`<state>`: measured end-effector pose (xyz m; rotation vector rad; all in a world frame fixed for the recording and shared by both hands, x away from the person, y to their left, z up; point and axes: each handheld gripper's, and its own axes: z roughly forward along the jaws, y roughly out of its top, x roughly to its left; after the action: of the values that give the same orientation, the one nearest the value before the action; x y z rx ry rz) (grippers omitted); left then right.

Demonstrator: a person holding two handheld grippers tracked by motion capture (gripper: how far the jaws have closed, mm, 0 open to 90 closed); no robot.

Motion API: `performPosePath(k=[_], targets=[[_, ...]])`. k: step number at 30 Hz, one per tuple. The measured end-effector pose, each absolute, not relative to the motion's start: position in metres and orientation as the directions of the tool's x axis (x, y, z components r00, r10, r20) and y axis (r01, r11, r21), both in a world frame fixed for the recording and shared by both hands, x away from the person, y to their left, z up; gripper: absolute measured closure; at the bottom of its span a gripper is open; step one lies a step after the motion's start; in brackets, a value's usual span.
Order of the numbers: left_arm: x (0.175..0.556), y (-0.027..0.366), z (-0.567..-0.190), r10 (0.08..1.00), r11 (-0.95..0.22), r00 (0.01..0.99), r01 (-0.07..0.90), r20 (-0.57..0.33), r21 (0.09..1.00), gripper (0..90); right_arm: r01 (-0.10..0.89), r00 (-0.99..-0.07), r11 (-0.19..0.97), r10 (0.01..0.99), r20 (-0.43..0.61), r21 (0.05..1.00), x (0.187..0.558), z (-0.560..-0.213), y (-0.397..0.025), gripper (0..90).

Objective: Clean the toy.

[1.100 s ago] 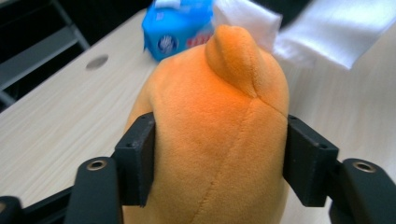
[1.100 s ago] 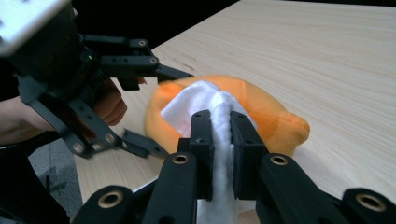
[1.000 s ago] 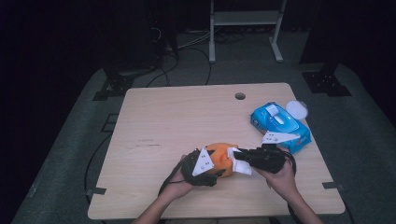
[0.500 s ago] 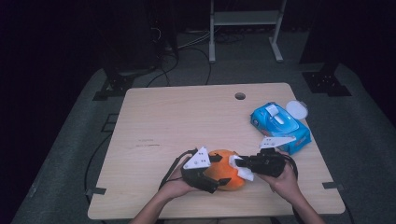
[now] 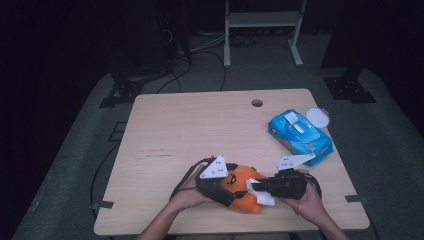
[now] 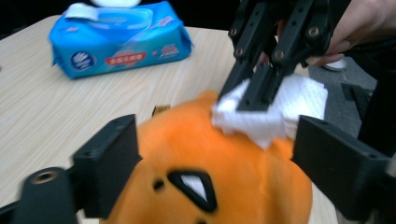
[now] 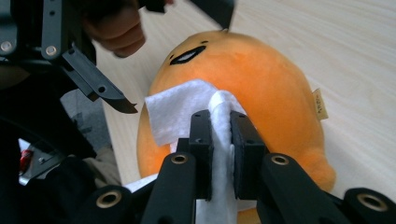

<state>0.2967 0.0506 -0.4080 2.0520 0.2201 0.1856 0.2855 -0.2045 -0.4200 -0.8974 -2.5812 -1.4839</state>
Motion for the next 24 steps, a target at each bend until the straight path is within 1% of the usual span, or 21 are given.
performPosePath(k=[2,4,6,7,9,10,13,14,15,16,18,19,20,21,24], targets=[[0.300,0.044,-0.409,0.218,-0.468,0.975,0.080,0.028,0.880,12.0,0.489,-0.839,0.383,0.453,0.302,0.784,0.284,-0.421,-0.206,79.6],[0.306,0.038,-0.417,0.217,-0.512,0.976,0.096,0.020,0.854,11.9,0.488,-0.839,0.383,0.452,0.301,0.784,0.282,-0.420,-0.207,79.6],[0.307,0.038,-0.428,0.219,-0.521,0.976,0.119,-0.003,0.845,11.9,0.489,-0.838,0.371,0.453,0.306,0.790,0.281,-0.419,-0.212,79.6],[0.307,0.038,-0.428,0.219,-0.521,0.976,0.119,-0.003,0.845,11.8,0.491,-0.837,0.363,0.450,0.312,0.792,0.281,-0.419,-0.215,79.7],[0.310,0.044,-0.431,0.256,-0.507,0.965,0.180,-0.053,0.843,11.7,0.500,-0.830,0.352,0.454,0.323,0.791,0.281,-0.419,-0.223,79.7],[0.311,0.045,-0.431,0.261,-0.503,0.963,0.192,-0.064,0.843,11.7,0.507,-0.825,0.344,0.460,0.329,0.790,0.280,-0.421,-0.227,79.7],[0.310,0.045,-0.431,0.261,-0.501,0.963,0.193,-0.065,0.844,12.1,0.525,-0.808,0.331,0.482,0.338,0.784,0.279,-0.423,-0.239,79.7],[0.309,0.045,-0.431,0.260,-0.510,0.964,0.184,-0.053,0.840,13.7,0.527,-0.803,0.325,0.492,0.335,0.785,0.279,-0.423,-0.243,79.6],[0.308,0.044,-0.430,0.267,-0.526,0.963,0.172,-0.030,0.833,18.1,0.528,-0.798,0.317,0.504,0.331,0.788,0.279,-0.423,-0.247,79.5],[0.307,0.043,-0.429,0.273,-0.536,0.962,0.165,-0.015,0.828,25.1,0.530,-0.790,0.305,0.516,0.330,0.791,0.281,-0.422,-0.251,79.4],[0.305,0.042,-0.429,0.291,-0.537,0.957,0.163,0.000,0.828,32.8,0.536,-0.780,0.286,0.527,0.337,0.794,0.283,-0.422,-0.257,79.2],[0.305,0.042,-0.429,0.291,-0.537,0.957,0.163,0.000,0.828,35.8,0.541,-0.773,0.277,0.535,0.341,0.794,0.285,-0.422,-0.259,79.1],[0.305,0.042,-0.428,0.326,-0.516,0.945,0.185,-0.008,0.836,39.4,0.551,-0.765,0.267,0.540,0.351,0.791,0.286,-0.423,-0.261,79.0],[0.305,0.042,-0.427,0.334,-0.508,0.943,0.190,-0.011,0.840,42.4,0.552,-0.763,0.267,0.545,0.349,0.790,0.288,-0.425,-0.263,79.0],[0.304,0.041,-0.422,0.348,-0.483,0.938,0.184,-0.006,0.856,48.6,0.560,-0.753,0.254,0.552,0.357,0.789,0.290,-0.425,-0.266,78.9]])
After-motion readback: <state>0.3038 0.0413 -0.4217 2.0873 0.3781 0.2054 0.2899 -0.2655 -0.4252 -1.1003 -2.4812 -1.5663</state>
